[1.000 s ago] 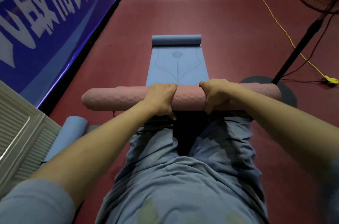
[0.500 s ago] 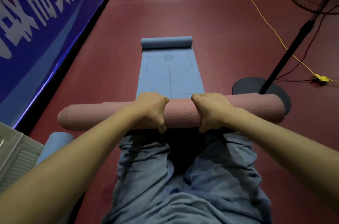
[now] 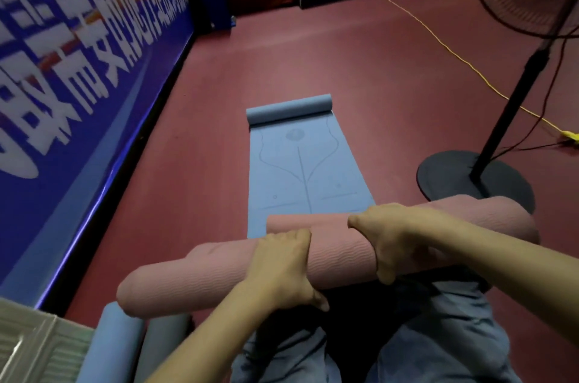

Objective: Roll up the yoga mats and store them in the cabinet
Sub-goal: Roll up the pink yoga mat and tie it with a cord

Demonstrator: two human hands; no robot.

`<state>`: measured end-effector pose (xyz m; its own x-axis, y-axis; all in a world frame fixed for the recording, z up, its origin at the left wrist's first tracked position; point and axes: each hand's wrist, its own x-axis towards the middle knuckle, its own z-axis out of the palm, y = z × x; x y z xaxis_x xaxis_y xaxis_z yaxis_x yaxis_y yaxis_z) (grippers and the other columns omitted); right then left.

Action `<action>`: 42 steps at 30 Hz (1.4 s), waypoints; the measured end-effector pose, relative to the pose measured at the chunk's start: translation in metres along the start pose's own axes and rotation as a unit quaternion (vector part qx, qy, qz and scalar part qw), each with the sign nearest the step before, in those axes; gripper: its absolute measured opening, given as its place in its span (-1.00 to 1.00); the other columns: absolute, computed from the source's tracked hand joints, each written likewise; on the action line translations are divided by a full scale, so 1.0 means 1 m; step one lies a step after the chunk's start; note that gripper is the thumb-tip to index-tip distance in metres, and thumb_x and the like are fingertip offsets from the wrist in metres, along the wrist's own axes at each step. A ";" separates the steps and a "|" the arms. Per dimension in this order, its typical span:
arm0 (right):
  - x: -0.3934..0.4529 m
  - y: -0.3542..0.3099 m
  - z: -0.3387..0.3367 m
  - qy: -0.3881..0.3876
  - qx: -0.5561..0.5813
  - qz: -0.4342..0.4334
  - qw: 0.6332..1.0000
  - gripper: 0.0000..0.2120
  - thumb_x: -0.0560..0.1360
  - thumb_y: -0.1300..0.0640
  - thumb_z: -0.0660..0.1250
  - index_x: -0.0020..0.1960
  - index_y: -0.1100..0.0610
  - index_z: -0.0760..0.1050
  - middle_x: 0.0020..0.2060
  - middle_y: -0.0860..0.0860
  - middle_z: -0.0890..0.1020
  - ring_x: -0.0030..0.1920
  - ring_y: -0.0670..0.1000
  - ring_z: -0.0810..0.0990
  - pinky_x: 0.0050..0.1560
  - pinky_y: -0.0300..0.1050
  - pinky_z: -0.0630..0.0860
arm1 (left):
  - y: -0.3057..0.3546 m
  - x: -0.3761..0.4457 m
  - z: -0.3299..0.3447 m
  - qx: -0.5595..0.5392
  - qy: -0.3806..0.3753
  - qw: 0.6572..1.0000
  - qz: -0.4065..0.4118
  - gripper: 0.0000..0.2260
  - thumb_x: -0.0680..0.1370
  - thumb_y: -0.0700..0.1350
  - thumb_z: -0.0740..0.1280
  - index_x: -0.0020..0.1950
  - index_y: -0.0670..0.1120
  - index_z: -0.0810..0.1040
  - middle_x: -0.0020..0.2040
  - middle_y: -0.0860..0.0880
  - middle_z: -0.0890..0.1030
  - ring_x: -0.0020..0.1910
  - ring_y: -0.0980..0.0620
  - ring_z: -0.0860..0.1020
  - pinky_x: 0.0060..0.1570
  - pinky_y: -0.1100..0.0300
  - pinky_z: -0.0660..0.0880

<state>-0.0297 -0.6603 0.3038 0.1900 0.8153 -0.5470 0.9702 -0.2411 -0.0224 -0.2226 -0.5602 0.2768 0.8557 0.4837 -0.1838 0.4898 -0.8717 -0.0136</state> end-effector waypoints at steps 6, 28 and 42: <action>-0.009 -0.007 0.006 0.084 -0.009 -0.038 0.996 -0.29 0.17 -0.15 0.59 0.20 -0.05 0.34 0.19 -0.04 0.56 0.15 0.07 0.57 -0.08 -0.11 0.39 | -0.017 0.029 -0.021 -0.004 -0.085 0.996 0.036 -0.31 0.12 0.38 0.56 0.12 0.04 0.57 0.04 0.03 0.68 -0.01 -0.09 0.63 -0.02 0.05 0.57; 0.041 0.023 -0.033 -0.064 0.083 -0.045 0.993 -0.10 0.06 -0.13 0.72 0.31 -0.22 0.37 0.18 -0.15 0.58 0.17 -0.04 0.58 0.07 -0.11 0.54 | -0.003 0.052 -0.013 -0.027 -0.044 0.998 0.028 -0.19 0.16 0.41 0.58 0.18 -0.02 0.40 0.16 0.03 0.56 0.10 -0.06 0.53 0.10 0.06 0.32; 0.023 0.007 -0.003 0.129 0.004 -0.060 0.990 -0.46 0.25 -0.16 0.44 0.11 -0.07 0.28 0.14 -0.09 0.53 0.16 0.07 0.55 0.07 -0.02 0.47 | -0.012 0.075 -0.028 -0.020 -0.097 0.995 0.033 -0.27 0.15 0.43 0.58 0.11 -0.01 0.52 0.07 -0.04 0.65 0.03 -0.14 0.60 -0.01 -0.02 0.51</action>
<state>-0.0178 -0.6417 0.2937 0.1060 0.9456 -0.3077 0.9872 -0.1371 -0.0810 -0.1597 -0.5111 0.2910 0.8399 0.3985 -0.3684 0.4433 -0.8954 0.0422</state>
